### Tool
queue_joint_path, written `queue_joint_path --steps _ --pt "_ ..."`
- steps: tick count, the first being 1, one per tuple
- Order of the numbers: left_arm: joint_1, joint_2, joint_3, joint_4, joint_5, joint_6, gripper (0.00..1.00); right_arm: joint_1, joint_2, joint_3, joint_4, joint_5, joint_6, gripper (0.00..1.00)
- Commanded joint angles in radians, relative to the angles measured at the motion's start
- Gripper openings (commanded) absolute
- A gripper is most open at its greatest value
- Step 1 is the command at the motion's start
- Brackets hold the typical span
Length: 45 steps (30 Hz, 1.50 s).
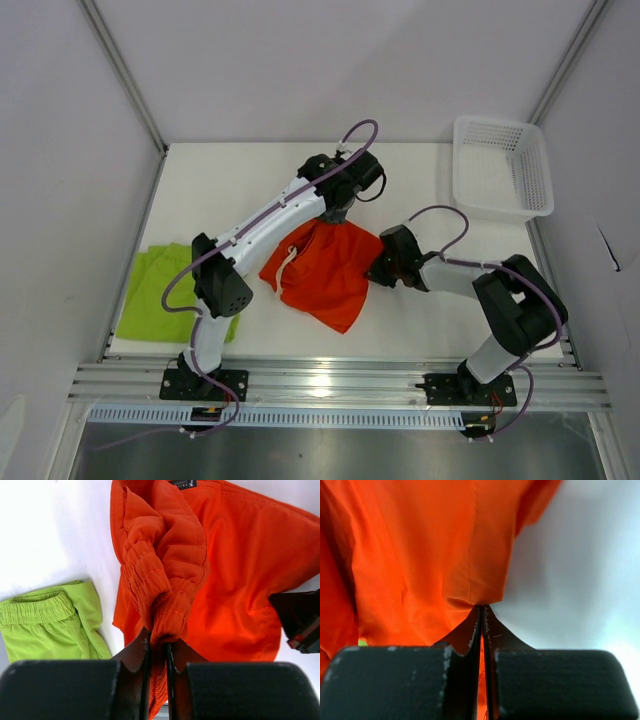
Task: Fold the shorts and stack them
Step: Fold the shorts
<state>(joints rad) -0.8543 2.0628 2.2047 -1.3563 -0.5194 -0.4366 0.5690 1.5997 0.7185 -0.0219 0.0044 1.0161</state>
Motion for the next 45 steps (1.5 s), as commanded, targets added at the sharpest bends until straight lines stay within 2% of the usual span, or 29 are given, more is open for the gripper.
queue_joint_path --steps 1,8,19,22,23,29,37,41,45 --pt "0.006 -0.013 0.018 -0.112 0.005 -0.002 0.11 0.025 0.080 0.058 0.008 0.020 -0.005 0.00" --pt "0.008 -0.004 0.023 -0.113 0.010 -0.004 0.11 0.020 0.088 0.142 -0.073 0.065 -0.039 0.00" --pt "0.008 0.042 0.041 -0.112 0.012 -0.013 0.10 -0.023 -0.138 0.079 -0.251 0.155 -0.062 0.00" --pt "0.008 0.046 0.046 -0.110 0.013 -0.014 0.10 -0.032 -0.153 0.073 -0.257 0.151 -0.079 0.14" --pt "0.008 0.046 0.047 -0.110 0.013 -0.014 0.10 -0.038 -0.155 0.075 -0.254 0.134 -0.083 0.23" --pt "0.008 0.053 0.067 -0.110 0.039 -0.013 0.10 -0.060 -0.152 0.081 -0.253 0.097 -0.111 0.34" --pt "0.003 0.017 0.082 -0.109 0.108 -0.011 0.10 -0.078 -0.187 0.058 -0.200 0.045 -0.125 0.33" --pt "0.000 -0.003 0.118 -0.106 0.192 -0.025 0.11 -0.093 -0.196 0.056 -0.204 0.042 -0.126 0.33" --pt "-0.005 -0.023 0.139 -0.109 0.211 -0.051 0.16 -0.107 -0.213 0.045 -0.199 0.028 -0.126 0.32"
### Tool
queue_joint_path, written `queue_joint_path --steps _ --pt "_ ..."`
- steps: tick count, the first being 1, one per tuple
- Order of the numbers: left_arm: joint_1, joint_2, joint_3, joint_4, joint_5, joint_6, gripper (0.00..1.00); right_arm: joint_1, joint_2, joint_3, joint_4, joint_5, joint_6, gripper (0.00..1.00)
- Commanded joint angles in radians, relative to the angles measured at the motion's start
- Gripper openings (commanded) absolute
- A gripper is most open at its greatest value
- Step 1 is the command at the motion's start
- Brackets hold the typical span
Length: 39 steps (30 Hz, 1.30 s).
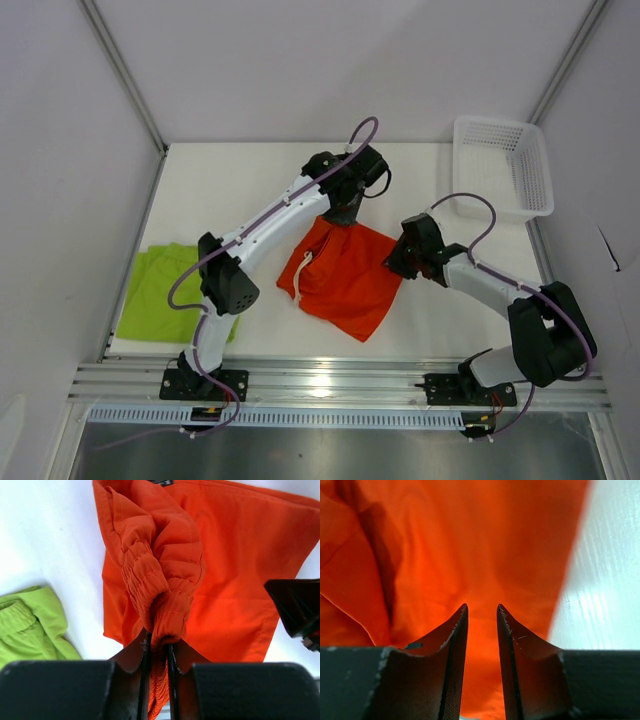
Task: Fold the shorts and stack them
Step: Fold the shorts
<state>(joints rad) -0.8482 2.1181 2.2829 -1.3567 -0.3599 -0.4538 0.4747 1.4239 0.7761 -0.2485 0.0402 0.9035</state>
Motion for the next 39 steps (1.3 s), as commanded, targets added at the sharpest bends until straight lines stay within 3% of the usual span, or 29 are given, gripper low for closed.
queue_joint_path --steps 1,9,15,16,18,19,20,26,31,39 --pt "-0.011 -0.083 0.064 -0.110 0.059 -0.039 0.16 -0.015 -0.042 -0.017 0.031 -0.008 -0.015 0.32" --pt "-0.063 -0.115 -0.091 0.081 0.232 -0.072 0.22 -0.074 -0.051 -0.053 0.044 -0.028 -0.017 0.32" --pt "-0.140 -0.159 -0.289 0.335 0.515 -0.108 0.35 -0.125 -0.040 -0.115 0.133 -0.146 -0.018 0.31" --pt "-0.146 -0.171 -0.307 0.384 0.538 -0.118 0.40 -0.140 -0.036 -0.130 0.144 -0.161 -0.020 0.31" --pt "-0.163 -0.188 -0.348 0.451 0.636 -0.138 0.62 -0.160 -0.010 -0.144 0.182 -0.206 -0.021 0.31" --pt "-0.166 -0.205 -0.382 0.528 0.680 -0.146 0.87 -0.175 0.001 -0.149 0.196 -0.221 -0.025 0.31" --pt "-0.167 -0.208 -0.399 0.544 0.715 -0.178 0.99 -0.182 0.012 -0.152 0.205 -0.239 -0.026 0.30" --pt "-0.137 -0.248 -0.393 0.528 0.679 -0.168 0.99 -0.209 -0.011 -0.163 0.193 -0.230 -0.040 0.29" --pt "-0.052 -0.383 -0.499 0.597 0.679 -0.149 0.99 -0.290 -0.051 -0.146 0.149 -0.270 -0.104 0.37" --pt "-0.015 -0.507 -0.695 0.620 0.598 -0.060 0.99 -0.456 -0.161 -0.150 0.060 -0.362 -0.167 0.70"
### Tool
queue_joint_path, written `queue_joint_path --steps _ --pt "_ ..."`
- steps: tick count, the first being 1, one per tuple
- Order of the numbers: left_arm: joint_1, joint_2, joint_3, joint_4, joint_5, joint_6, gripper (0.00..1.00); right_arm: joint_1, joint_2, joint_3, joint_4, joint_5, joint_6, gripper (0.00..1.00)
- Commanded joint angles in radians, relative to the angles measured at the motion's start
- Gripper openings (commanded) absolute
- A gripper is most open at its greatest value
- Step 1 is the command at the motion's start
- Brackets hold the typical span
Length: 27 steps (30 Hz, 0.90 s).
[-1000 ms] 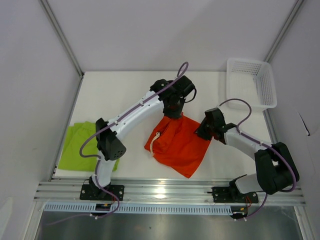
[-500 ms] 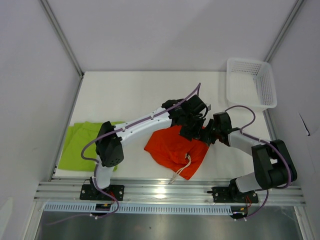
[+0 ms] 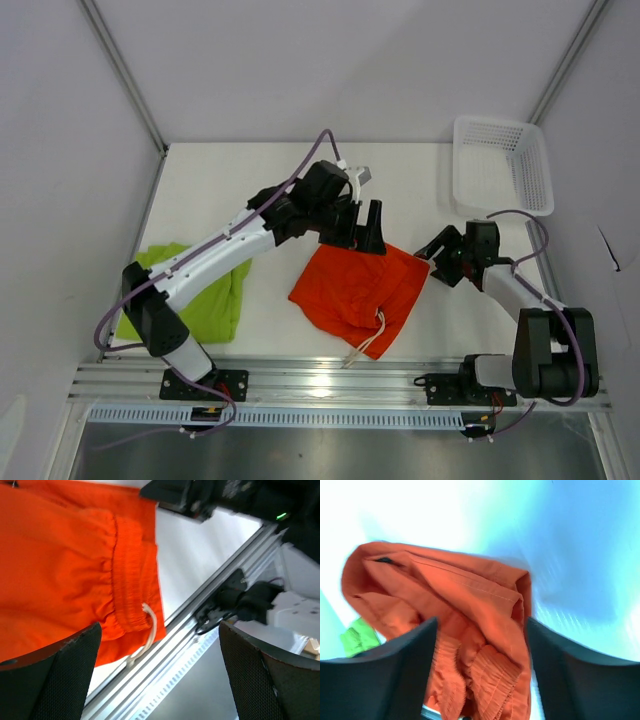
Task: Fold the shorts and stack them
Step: Fold the shorts
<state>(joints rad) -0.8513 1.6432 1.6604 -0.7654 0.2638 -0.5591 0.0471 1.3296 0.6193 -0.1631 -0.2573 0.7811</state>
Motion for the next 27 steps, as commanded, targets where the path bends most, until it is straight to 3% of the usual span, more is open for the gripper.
queue_joint_path --steps 1,6,11,21,27 --pt "-0.015 -0.046 -0.117 0.049 -0.038 0.044 0.99 -0.038 -0.085 -0.007 -0.004 -0.085 -0.043 0.77" --pt "-0.104 -0.056 -0.241 0.107 -0.175 0.053 0.99 -0.038 -0.159 -0.095 0.115 -0.238 -0.023 0.79" --pt "-0.202 -0.023 -0.255 0.126 -0.352 0.053 0.98 -0.036 -0.072 -0.075 0.223 -0.355 -0.060 0.73" --pt "-0.282 0.061 -0.234 0.160 -0.535 0.085 0.97 -0.036 0.049 -0.063 0.344 -0.448 -0.137 0.66" --pt "-0.334 0.072 -0.258 0.199 -0.566 0.110 0.97 -0.017 0.120 -0.059 0.418 -0.487 -0.144 0.61"
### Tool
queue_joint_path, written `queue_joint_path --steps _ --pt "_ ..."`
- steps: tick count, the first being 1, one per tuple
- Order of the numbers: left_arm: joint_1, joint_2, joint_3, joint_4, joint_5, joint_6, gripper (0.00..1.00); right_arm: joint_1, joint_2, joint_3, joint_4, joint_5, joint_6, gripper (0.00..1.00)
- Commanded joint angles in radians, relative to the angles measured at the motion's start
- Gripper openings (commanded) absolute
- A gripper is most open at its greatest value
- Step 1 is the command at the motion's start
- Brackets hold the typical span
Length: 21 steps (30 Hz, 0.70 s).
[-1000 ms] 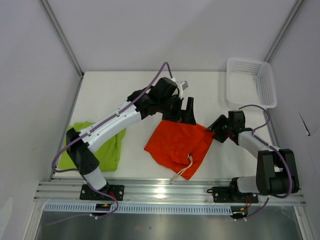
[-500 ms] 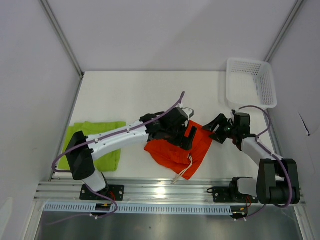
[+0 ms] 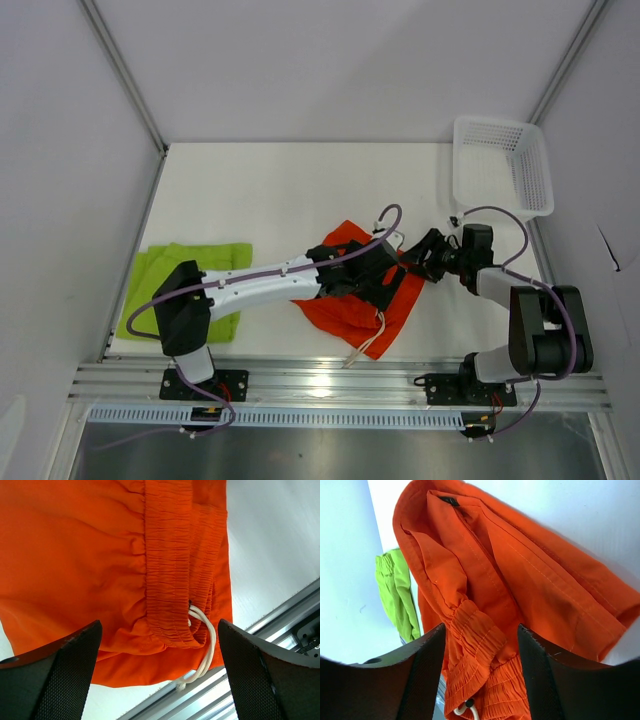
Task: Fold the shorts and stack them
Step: Fold the shorts
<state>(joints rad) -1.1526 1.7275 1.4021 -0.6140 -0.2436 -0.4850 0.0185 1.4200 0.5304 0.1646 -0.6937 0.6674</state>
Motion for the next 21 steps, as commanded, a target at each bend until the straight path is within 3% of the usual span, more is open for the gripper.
queue_joint_path --steps 1,5,6,8,11,17,21 --pt "-0.039 -0.017 -0.003 0.054 -0.066 0.039 0.96 0.018 0.037 0.037 0.092 -0.050 -0.032 0.60" --pt "-0.062 -0.039 -0.043 0.079 -0.082 0.045 0.95 0.037 0.065 0.030 0.125 -0.066 -0.017 0.45" --pt "-0.065 -0.043 -0.046 0.082 -0.082 0.043 0.94 0.040 0.062 0.026 0.139 -0.067 -0.009 0.29" --pt "-0.075 -0.054 -0.077 0.102 -0.088 0.040 0.94 0.046 0.047 0.016 0.142 -0.067 0.004 0.09" --pt "-0.088 -0.045 -0.098 0.122 -0.108 0.031 0.93 0.063 -0.006 0.008 0.096 -0.047 0.009 0.00" --pt "-0.171 -0.068 -0.152 0.161 -0.195 0.019 0.89 0.078 -0.110 0.013 -0.041 0.020 0.029 0.00" --pt "-0.232 -0.089 -0.155 0.154 -0.221 -0.001 0.70 0.087 -0.124 0.032 -0.120 0.048 0.032 0.00"
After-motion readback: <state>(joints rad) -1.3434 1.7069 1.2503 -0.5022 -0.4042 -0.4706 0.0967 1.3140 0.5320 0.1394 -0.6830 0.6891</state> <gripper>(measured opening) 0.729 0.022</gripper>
